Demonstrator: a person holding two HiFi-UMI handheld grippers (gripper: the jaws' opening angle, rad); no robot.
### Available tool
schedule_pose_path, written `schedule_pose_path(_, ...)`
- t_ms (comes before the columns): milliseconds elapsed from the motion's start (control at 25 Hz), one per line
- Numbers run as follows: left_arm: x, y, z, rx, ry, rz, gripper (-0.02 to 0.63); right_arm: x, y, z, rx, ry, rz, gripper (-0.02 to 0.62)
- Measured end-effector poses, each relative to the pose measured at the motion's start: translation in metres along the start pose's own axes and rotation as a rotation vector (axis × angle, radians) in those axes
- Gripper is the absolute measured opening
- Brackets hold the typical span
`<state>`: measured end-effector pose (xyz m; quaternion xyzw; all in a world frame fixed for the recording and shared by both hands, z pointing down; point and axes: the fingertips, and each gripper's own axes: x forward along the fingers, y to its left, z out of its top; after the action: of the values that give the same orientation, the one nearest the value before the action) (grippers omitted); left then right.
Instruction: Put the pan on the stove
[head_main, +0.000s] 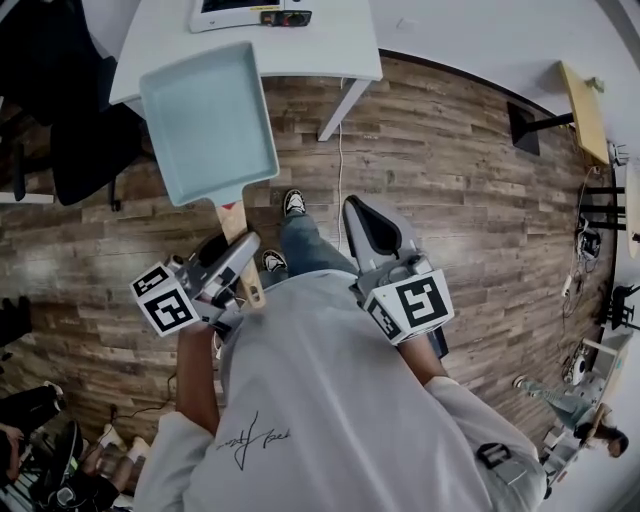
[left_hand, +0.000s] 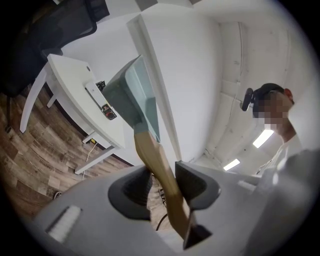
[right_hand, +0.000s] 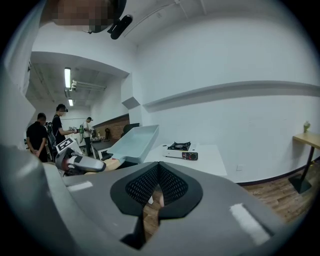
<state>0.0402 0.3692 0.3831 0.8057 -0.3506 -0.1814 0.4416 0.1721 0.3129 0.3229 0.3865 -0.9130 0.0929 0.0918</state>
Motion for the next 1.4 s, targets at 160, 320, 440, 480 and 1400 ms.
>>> schedule_pose_path(160,0.030,0.017,0.023,-0.016,0.022,0.004,0.195,0.027,-0.028,0.003,0.012,0.020,-0.003,-0.002)
schedule_pose_path(320,0.054,0.035,0.045,-0.031,0.049,0.006,0.195,0.060,-0.047,0.009,0.002,0.036,0.004,-0.002)
schedule_pose_path(440,0.076,0.046,0.062,-0.034,0.065,0.010,0.195,0.084,-0.064,0.017,0.007,0.042,0.010,-0.002)
schedule_pose_path(480,0.083,0.049,0.069,-0.033,0.068,0.013,0.195,0.092,-0.071,0.018,0.011,0.045,0.013,-0.003)
schedule_pose_path(1400,0.187,0.094,0.196,0.030,-0.041,0.066,0.195,0.193,-0.130,0.047,-0.091,0.048,0.224,-0.002)
